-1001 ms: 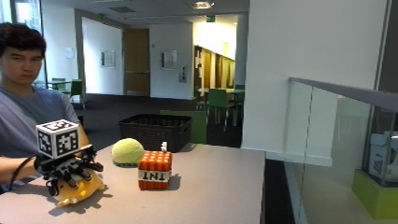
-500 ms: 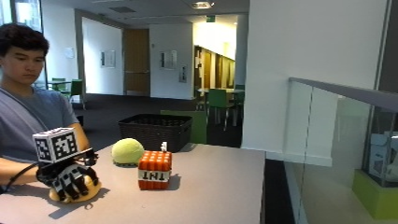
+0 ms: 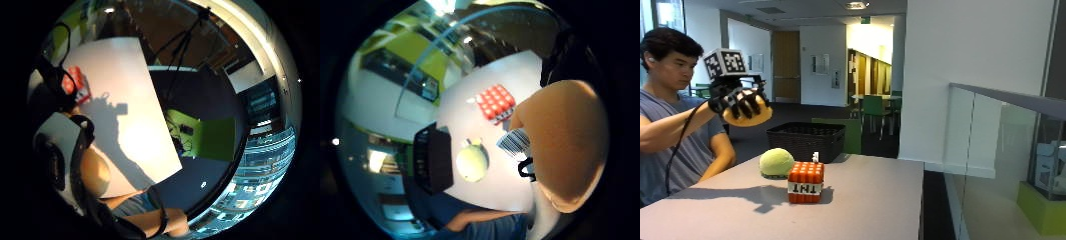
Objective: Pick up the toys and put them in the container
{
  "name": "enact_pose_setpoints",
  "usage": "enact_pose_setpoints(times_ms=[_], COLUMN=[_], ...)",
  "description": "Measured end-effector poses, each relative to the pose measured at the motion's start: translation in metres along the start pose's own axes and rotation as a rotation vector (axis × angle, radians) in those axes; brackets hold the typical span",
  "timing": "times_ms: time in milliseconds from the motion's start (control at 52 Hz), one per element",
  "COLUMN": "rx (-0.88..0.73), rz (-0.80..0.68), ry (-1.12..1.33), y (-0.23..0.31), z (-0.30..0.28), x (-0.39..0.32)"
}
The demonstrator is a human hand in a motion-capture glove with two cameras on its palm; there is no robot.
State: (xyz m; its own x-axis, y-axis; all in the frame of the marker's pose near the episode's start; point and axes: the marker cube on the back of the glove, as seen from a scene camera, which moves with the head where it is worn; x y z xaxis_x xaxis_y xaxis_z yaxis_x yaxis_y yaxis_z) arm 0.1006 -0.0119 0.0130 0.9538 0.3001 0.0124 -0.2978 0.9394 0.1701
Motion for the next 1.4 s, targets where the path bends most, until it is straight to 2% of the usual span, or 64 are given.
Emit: enact_pose_setpoints(times_ms=[38,115,308,404,520,635,731,847,924,1097,1155,1232,1289,1328,1405], rx=[0.042,0.099,0.13,0.11,0.096,0.085,0.06,-0.002,-0.094,-0.178,-0.149,-0.082,-0.02,0.001,-0.031], rz=[-0.104,-0.195,-0.334,-0.4,-0.662,-0.593,-0.82,-0.677,-0.78,-0.741,-0.753,-0.705,-0.824,-0.892,-0.827], ry=[-0.013,-0.048,-0.092,-0.164,-0.274,-0.215,-0.264,-0.32,-0.438,-0.453,-0.424,-0.256,-0.14,-0.13,-0.217], y=[0.002,0.004,0.03,0.042,0.087,0.097,0.125,0.112,0.092,0.086,0.084,0.099,0.112,0.113,0.119], z=[-0.016,-0.046,-0.074,-0.073,-0.072,-0.055,-0.047,-0.038,-0.029,-0.016,-0.016,-0.019,-0.024,-0.028,-0.042], x=[-0.018,-0.068,-0.182,-0.23,-0.295,-0.336,-0.365,-0.367,-0.346,-0.346,-0.343,-0.357,-0.358,-0.351,-0.346])
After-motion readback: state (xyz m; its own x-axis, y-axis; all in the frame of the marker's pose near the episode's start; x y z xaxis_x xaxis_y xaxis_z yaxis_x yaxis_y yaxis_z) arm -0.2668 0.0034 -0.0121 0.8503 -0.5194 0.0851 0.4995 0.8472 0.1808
